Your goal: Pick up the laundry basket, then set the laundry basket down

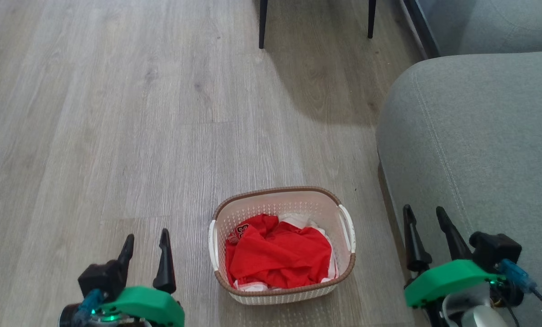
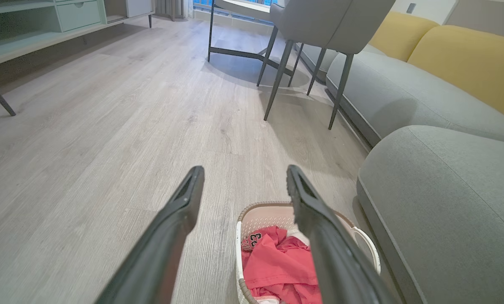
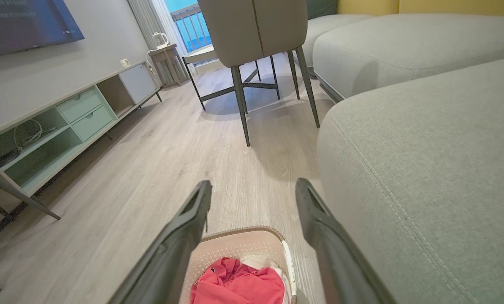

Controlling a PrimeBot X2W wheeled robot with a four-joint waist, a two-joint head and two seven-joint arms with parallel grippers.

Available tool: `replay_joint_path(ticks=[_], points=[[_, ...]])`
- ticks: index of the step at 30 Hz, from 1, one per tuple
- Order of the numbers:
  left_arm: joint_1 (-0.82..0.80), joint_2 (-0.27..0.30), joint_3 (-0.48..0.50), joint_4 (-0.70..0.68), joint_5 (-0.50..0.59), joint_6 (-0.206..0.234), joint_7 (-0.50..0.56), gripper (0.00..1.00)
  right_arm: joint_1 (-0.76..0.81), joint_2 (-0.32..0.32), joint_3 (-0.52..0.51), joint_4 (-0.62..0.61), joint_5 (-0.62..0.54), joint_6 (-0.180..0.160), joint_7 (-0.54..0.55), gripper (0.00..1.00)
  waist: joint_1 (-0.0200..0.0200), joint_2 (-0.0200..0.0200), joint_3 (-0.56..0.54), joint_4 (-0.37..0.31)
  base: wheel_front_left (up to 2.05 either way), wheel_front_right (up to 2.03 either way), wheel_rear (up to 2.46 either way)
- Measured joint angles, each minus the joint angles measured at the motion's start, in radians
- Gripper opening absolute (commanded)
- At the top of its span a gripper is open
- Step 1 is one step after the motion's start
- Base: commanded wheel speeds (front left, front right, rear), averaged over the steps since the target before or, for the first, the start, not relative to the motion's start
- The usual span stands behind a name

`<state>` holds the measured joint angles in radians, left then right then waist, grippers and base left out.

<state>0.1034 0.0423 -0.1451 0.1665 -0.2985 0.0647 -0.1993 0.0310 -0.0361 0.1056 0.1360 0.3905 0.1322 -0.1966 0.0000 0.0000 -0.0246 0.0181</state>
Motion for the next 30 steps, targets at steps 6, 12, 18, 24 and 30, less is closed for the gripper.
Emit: replay_joint_path(ticks=[6, 12, 18, 24, 30], points=[[0.001, 0.0, -0.005, -0.001, 0.056, 0.007, -0.015, 1.0, 0.0, -0.001, 0.014, -0.017, -0.07, 0.0, -0.021, 1.0, 0.0, 0.0, 0.001, 0.001, 0.0, 0.0, 0.0], [0.004, 0.0, -0.01, -0.003, 0.109, 0.021, -0.032, 1.0, 0.0, -0.002, 0.026, -0.026, -0.14, 0.0, -0.037, 1.0, 0.0, 0.0, 0.003, 0.003, 0.0, 0.0, 0.0], [0.023, 0.001, -0.019, -0.011, 0.162, 0.033, -0.052, 1.0, 0.0, -0.003, 0.035, -0.037, -0.207, 0.0, -0.052, 1.0, 0.0, 0.0, 0.005, 0.004, 0.0, 0.0, 0.0], [0.024, 0.001, -0.021, -0.012, 0.165, 0.034, -0.052, 1.0, 0.0, -0.003, 0.037, -0.038, -0.212, 0.0, -0.052, 1.0, 0.0, 0.0, 0.008, 0.004, 0.0, 0.0, 0.0], [0.024, 0.002, -0.022, -0.012, 0.165, 0.034, -0.052, 1.0, 0.0, -0.003, 0.037, -0.037, -0.212, 0.0, -0.052, 1.0, 0.0, 0.0, 0.008, 0.004, 0.0, 0.0, 0.0]])
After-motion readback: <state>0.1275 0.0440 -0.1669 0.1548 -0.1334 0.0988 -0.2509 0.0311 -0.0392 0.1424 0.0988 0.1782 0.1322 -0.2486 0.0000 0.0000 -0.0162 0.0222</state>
